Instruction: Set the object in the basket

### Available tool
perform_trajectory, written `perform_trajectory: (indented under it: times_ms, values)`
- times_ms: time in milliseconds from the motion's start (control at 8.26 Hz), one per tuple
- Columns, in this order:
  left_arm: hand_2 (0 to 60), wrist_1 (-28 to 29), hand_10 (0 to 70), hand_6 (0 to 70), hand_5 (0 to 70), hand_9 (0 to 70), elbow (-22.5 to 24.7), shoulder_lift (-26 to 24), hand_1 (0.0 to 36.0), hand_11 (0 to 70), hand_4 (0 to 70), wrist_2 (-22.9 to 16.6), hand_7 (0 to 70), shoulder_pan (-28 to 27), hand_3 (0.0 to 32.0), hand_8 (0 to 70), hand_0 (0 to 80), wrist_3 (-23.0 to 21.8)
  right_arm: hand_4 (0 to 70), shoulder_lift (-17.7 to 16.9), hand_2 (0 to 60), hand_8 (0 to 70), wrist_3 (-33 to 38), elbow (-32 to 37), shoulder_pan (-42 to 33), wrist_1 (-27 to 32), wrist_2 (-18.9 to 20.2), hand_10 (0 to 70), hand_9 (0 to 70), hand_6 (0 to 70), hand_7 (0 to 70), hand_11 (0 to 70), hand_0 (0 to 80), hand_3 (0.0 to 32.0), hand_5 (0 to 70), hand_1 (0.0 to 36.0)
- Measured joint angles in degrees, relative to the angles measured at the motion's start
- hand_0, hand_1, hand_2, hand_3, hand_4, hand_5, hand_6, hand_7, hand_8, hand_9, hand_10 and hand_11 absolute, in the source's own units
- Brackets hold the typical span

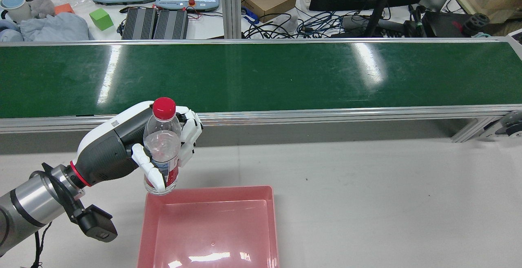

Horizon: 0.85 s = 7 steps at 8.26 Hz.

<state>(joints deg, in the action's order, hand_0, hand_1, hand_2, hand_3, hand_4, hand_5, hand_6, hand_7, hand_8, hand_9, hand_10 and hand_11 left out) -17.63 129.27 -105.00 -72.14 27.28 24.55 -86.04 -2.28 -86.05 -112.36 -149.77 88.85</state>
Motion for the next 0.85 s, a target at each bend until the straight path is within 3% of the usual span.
perform_trajectory:
  times_ms: [121,484,847]
  values:
    - [0.0,2.9,30.5,17.3,35.0,46.2,0.0,3.0,0.0,42.8,18.5,0.2,28.2,-1.4,0.0,32.5,23.8,0.1,0.0,0.0,0.0,0.0,0.0,0.0,0.0,0.0,0.0,0.0,0.0,0.0,0.0,0.0,0.0,0.0,0.0,0.0]
    - [0.0,7.7,22.4,10.6,30.6,32.1,-0.1,7.5,0.0,31.8,12.0,0.5,18.2,-3.1,0.0,21.7,24.5,0.1,0.0,0.0,0.0,0.0,0.0,0.0,0.0,0.0,0.0,0.0,0.0,0.0,0.0,0.0,0.0,0.0,0.0,0.0]
    - [0.0,8.3,20.5,9.8,31.0,30.7,0.0,7.4,0.0,29.0,11.7,2.4,18.1,-4.2,0.0,20.4,22.1,0.0,0.0,0.0,0.0,0.0,0.0,0.0,0.0,0.0,0.0,0.0,0.0,0.0,0.0,0.0,0.0,0.0,0.0,0.0]
